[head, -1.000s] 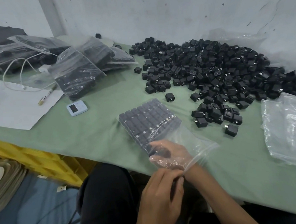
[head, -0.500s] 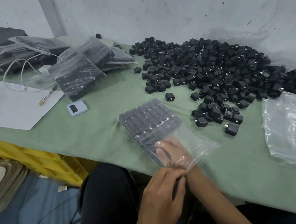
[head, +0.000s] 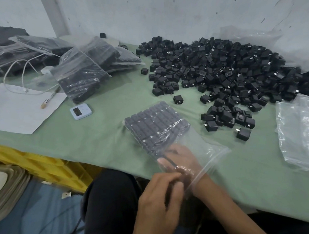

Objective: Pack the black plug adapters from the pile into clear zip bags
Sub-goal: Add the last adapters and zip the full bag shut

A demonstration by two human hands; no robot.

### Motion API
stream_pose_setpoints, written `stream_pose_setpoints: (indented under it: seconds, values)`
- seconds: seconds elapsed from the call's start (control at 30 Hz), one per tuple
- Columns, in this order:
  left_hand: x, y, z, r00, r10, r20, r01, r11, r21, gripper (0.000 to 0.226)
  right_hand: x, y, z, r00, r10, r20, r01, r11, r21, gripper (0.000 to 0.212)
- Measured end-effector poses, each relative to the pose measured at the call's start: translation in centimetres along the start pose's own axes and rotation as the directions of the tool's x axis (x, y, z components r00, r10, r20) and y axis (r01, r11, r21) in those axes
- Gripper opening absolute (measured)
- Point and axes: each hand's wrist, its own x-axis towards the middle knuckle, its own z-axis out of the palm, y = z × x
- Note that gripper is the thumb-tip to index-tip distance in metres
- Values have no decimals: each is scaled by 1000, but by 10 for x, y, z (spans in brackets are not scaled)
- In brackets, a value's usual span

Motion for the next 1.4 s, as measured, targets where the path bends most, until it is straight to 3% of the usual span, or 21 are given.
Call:
stream_pose_setpoints:
  seconds: [0.03,0.07,0.13,0.27,0.43,0.57,0.63,0.73,0.83,0.93,1.03,1.1,1.27,1.4]
  values:
    - [2,-6,-3,992,-117,-54,114,992,-51,15,-4,-3,0,998,-59,-23,58,998,-33,19]
    - [6,-11,-6,963,-253,-95,244,965,-96,15,-5,-5,1,993,-115,-22,109,978,-180,22]
    - [11,-24,-11,889,-451,-76,439,888,-134,22,-7,-1,1,986,-161,33,162,913,-375,33]
    - [24,-34,-17,826,-563,-2,559,820,-125,31,-9,-5,1,986,-169,-7,159,938,-307,33]
    - [34,-36,-18,828,-559,46,560,820,-115,43,-4,-4,2,987,-149,-54,125,941,-315,43]
    - [46,-42,-27,923,-384,19,377,914,151,35,1,2,2,961,-275,9,250,857,-451,15]
    - [51,-43,-28,947,-317,54,296,924,244,33,1,3,-1,952,-293,91,299,819,-490,19]
    - [53,-46,-28,961,-254,112,209,927,312,34,-2,-3,-3,960,-274,47,268,867,-419,32]
    - [57,-51,-31,942,-309,129,274,934,231,32,-4,-9,-2,960,-279,-13,258,903,-345,48]
    - [61,-51,-28,929,-352,116,331,929,166,24,-4,-10,-3,960,-280,8,264,895,-359,45]
    - [64,-52,-23,914,-394,96,381,916,129,18,-4,-9,-2,901,-432,-41,371,817,-442,35]
    - [69,-54,-22,883,-457,107,453,890,61,20,-4,-8,0,858,-513,-41,426,752,-503,49]
    - [74,-56,-18,870,-484,90,485,874,16,19,-9,-4,-2,968,-250,21,235,877,-420,77]
    - [74,-62,-16,879,-472,71,470,882,47,21,-17,-9,-4,977,-136,162,205,804,-558,74]
